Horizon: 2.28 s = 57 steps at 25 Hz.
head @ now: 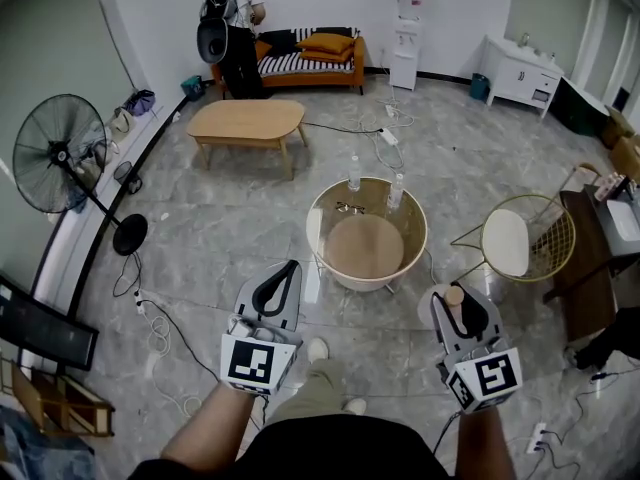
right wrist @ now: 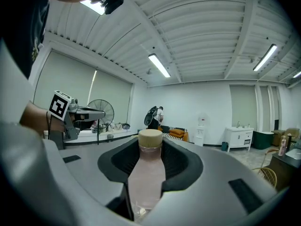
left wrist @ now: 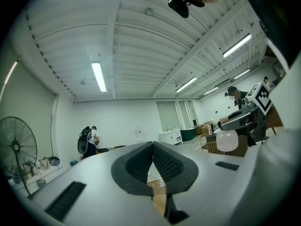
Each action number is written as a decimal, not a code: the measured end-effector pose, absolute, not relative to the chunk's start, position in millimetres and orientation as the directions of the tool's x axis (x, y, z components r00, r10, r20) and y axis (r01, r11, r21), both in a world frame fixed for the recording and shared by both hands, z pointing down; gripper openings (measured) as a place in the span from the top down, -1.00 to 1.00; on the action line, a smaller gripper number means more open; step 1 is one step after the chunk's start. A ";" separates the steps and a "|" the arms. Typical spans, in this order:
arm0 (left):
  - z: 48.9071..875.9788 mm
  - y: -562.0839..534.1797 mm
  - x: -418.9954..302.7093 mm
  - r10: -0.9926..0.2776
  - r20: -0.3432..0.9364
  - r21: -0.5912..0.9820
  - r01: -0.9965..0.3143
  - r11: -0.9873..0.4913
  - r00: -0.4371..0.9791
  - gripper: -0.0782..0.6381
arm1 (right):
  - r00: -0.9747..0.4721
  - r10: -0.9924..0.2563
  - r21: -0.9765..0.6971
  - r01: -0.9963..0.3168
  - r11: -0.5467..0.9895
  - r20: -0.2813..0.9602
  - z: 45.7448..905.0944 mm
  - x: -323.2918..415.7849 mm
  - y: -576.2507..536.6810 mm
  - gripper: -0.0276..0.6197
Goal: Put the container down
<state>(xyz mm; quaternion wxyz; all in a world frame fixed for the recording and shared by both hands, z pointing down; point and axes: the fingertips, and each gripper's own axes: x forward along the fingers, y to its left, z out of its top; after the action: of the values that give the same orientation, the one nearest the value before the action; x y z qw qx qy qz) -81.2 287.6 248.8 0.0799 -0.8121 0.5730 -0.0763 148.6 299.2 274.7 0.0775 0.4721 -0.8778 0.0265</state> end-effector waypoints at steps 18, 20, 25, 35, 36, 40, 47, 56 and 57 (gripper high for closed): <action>256.9 187.4 -89.4 -0.909 0.027 -0.194 -0.890 -0.412 0.415 0.74 | -0.488 -0.856 0.020 -0.867 0.499 0.171 283.1 134.7 211.3 0.44; 260.1 178.4 -92.1 -0.908 0.032 -0.194 -0.889 -0.416 0.418 0.74 | -0.488 -0.856 0.011 -0.868 0.497 0.173 286.4 131.6 202.0 0.44; 270.1 156.5 -93.9 -0.902 0.053 -0.190 -0.883 -0.430 0.428 0.74 | -0.491 -0.847 0.009 -0.864 0.503 0.201 295.4 123.8 183.4 0.44; 283.9 114.3 -92.9 -0.881 0.058 -0.159 -0.867 -0.473 0.470 0.74 | -0.466 -0.864 0.032 -0.877 0.480 0.192 298.0 116.8 150.4 0.44; 283.6 109.9 -91.4 -0.877 0.056 -0.157 -0.863 -0.481 0.478 0.74 | -0.462 -0.864 0.030 -0.879 0.477 0.197 298.2 117.1 147.6 0.44; 283.6 92.4 -89.1 -0.864 0.051 -0.142 -0.852 -0.503 0.502 0.74 | -0.447 -0.877 0.034 -0.888 0.459 0.178 291.2 115.8 131.8 0.44; 278.5 62.6 -100.4 -0.857 0.044 -0.122 -0.849 -0.515 0.514 0.74 | -0.457 -0.864 0.011 -0.883 0.469 0.212 295.6 105.4 106.1 0.44; 282.5 30.8 -127.2 -0.855 0.051 -0.134 -0.845 -0.518 0.516 0.74 | -0.469 -0.855 0.008 -0.876 0.483 0.221 293.3 77.5 69.2 0.44; 283.5 27.4 -131.1 -0.855 0.051 -0.138 -0.844 -0.518 0.516 0.74 | -0.470 -0.856 0.012 -0.875 0.483 0.218 292.0 73.6 65.0 0.44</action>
<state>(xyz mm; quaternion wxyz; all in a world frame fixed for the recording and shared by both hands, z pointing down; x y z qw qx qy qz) -131.1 27.4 283.5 0.0478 -0.8694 0.4885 -0.0563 73.6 65.0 292.0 0.0974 0.5057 -0.8557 0.0508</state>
